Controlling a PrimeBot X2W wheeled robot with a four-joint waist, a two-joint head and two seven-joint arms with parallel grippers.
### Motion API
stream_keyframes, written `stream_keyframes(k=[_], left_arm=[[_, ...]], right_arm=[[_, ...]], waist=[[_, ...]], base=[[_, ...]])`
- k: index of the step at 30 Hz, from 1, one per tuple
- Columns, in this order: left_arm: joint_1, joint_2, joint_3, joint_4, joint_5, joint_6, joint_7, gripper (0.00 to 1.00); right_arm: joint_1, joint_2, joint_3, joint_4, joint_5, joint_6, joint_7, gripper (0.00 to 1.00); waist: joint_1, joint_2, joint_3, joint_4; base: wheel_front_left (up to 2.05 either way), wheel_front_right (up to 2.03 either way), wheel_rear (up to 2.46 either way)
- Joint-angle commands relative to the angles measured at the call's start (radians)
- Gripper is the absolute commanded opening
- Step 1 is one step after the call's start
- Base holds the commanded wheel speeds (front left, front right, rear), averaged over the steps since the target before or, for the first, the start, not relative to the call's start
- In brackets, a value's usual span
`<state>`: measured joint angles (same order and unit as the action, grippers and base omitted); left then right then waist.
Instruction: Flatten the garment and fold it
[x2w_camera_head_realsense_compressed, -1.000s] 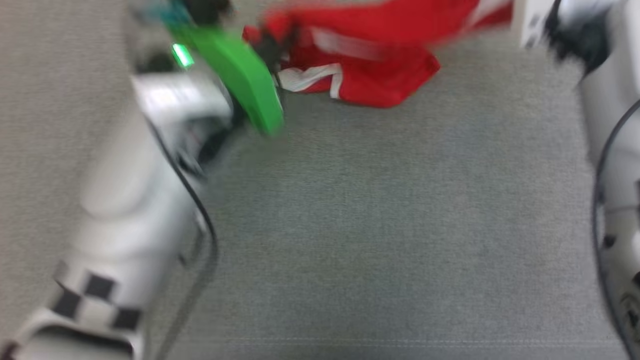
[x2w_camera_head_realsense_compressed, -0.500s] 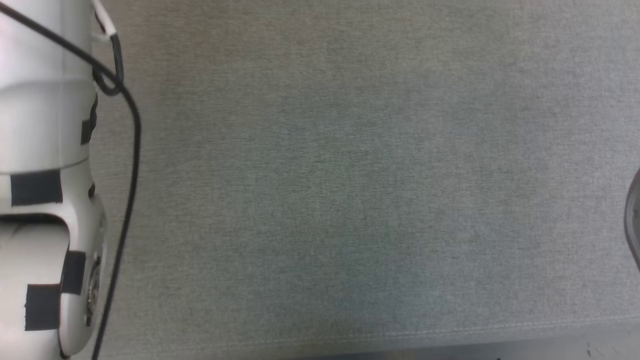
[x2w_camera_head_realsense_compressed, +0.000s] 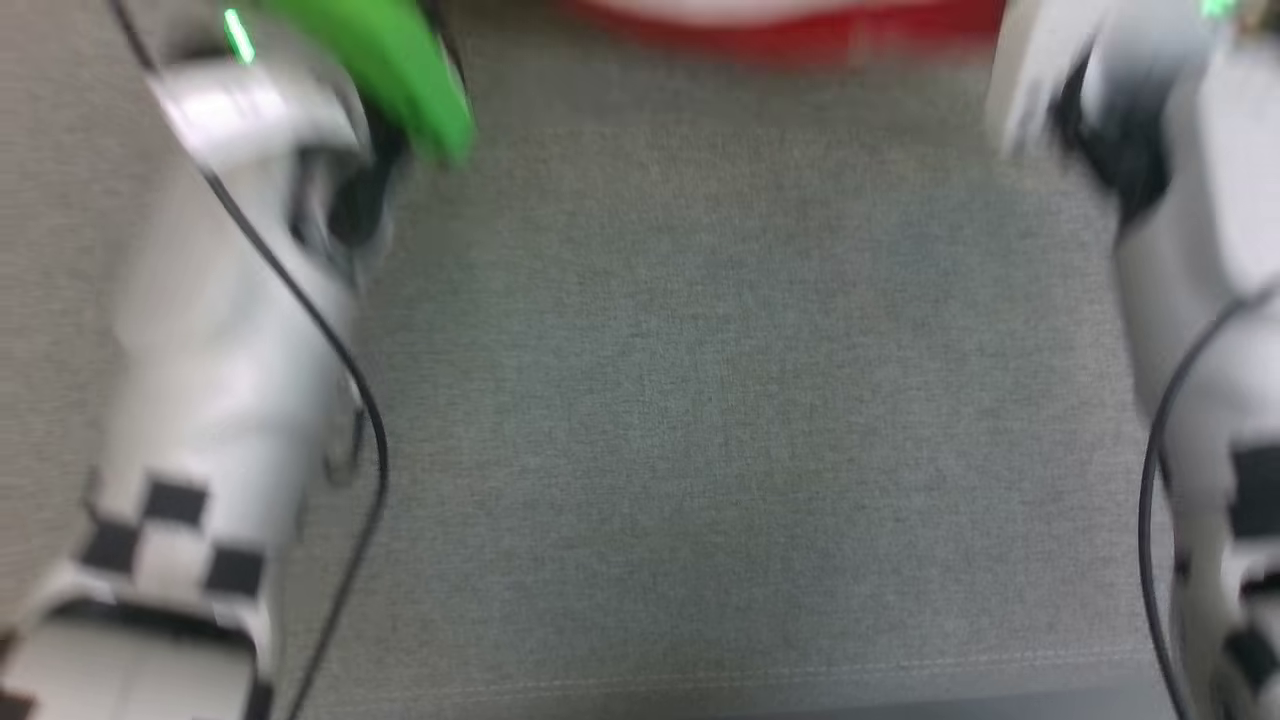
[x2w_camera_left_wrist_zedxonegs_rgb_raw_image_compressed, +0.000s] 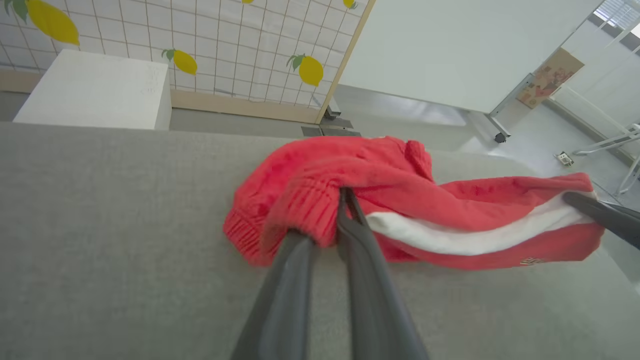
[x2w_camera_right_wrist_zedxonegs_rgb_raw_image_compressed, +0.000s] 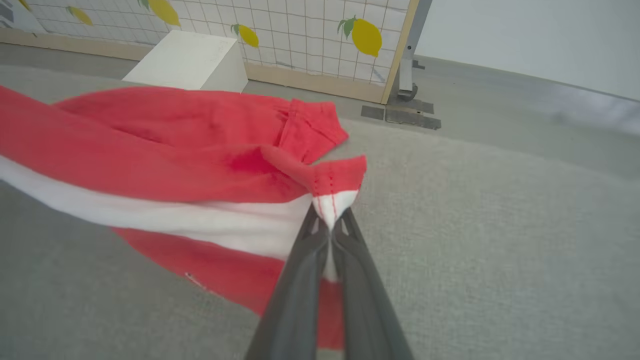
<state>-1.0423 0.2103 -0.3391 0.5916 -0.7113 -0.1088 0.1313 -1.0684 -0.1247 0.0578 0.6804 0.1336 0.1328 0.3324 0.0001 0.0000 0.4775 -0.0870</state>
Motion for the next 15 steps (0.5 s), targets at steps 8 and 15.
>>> stream_keyframes(k=[8,15], left_arm=[[0.441,0.056,-0.131,-0.143,-0.058,-0.019,0.075,0.0],[0.763,0.118,-0.177,-0.349,-0.089,0.036,0.127,0.0]], right_arm=[[0.509,-0.166,0.096,-0.295,0.218,-0.002,0.183,0.0],[0.92,-0.177,-0.043,-0.633,0.226,-0.002,0.392,0.0]], waist=[[-0.0001,0.0,-0.194,0.054],[-0.0001,0.0,-0.281,0.061]], base=[[0.0,0.0,0.0],[0.0,0.0,0.0]])
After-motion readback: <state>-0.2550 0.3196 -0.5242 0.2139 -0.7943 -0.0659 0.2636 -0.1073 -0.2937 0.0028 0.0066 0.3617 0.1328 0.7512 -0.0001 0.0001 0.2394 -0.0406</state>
